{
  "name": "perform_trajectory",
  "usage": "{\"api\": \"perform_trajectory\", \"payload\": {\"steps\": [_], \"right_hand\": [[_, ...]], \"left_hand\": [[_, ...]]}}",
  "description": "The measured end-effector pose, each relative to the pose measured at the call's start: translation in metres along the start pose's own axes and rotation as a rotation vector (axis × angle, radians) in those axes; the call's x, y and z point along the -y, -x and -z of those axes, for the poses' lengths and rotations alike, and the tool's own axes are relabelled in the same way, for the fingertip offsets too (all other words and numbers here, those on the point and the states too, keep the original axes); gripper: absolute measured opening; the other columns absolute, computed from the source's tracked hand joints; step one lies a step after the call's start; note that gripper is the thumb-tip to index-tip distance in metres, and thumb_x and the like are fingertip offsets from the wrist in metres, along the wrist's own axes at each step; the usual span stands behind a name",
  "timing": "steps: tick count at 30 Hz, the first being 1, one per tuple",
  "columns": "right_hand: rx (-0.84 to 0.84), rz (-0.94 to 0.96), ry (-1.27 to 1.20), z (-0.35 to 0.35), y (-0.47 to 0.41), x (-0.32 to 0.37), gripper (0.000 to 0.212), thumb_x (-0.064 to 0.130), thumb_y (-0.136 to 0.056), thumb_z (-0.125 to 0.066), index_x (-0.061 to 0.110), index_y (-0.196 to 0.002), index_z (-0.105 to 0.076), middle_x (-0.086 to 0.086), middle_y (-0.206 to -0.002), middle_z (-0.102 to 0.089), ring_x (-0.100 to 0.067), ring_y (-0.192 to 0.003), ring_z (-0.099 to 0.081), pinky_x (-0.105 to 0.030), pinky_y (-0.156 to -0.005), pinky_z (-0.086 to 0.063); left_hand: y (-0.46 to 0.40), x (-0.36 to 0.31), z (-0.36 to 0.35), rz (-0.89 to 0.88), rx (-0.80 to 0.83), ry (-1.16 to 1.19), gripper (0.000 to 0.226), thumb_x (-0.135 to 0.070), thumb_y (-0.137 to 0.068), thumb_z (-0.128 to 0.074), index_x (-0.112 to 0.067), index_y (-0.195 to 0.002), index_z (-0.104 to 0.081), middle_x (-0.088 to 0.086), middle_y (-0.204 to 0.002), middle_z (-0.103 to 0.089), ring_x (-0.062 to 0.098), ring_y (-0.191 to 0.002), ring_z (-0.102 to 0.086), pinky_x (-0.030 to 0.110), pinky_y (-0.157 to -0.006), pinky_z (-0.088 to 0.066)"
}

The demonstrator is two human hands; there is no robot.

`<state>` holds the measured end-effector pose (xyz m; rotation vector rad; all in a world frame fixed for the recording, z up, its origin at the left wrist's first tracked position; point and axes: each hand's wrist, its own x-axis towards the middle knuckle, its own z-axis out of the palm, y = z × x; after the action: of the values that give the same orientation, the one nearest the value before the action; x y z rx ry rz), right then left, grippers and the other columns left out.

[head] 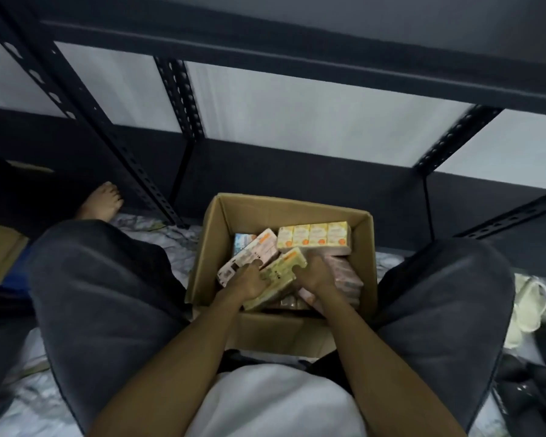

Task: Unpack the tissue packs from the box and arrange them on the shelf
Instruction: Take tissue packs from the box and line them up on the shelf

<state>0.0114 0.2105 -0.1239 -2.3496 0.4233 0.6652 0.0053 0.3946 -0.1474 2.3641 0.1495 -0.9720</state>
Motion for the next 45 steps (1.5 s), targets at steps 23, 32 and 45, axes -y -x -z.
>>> {"api": "perform_trajectory", "payload": {"steps": [23,32,45], "right_hand": [[-0.242,0.083,0.678,0.050,-0.066,0.001,0.040,0.035,-0.101,-0.048,0.007,-0.126,-0.061,-0.016,-0.141,-0.043,-0.036,-0.131,-0.038,-0.050,-0.106,-0.033],[-0.094,0.002,0.460,0.071,-0.068,0.013,0.018,0.021,-0.102,-0.048,0.009,-0.110,-0.060,-0.014,-0.111,-0.068,-0.035,-0.103,-0.064,-0.042,-0.081,-0.050],[0.166,-0.155,0.263,0.073,-0.057,-0.002,0.076,0.055,-0.078,-0.081,0.011,-0.133,-0.053,-0.016,-0.149,-0.043,-0.038,-0.135,-0.042,-0.050,-0.116,-0.031]], "left_hand": [[-0.032,-0.017,-0.025,0.001,0.012,-0.074,0.050,-0.041,-0.093,-0.068,-0.019,-0.136,-0.055,0.011,-0.140,-0.048,0.031,-0.129,-0.045,0.041,-0.103,-0.042],[-0.022,-0.013,-0.004,0.023,0.001,0.061,0.049,-0.036,-0.078,-0.086,-0.020,-0.121,-0.070,0.002,-0.127,-0.068,0.024,-0.121,-0.059,0.036,-0.098,-0.049],[-0.003,-0.011,0.056,0.042,-0.408,0.212,0.046,-0.033,-0.073,-0.090,-0.018,-0.114,-0.076,0.001,-0.111,-0.075,0.020,-0.106,-0.068,0.041,-0.094,-0.055]]}}
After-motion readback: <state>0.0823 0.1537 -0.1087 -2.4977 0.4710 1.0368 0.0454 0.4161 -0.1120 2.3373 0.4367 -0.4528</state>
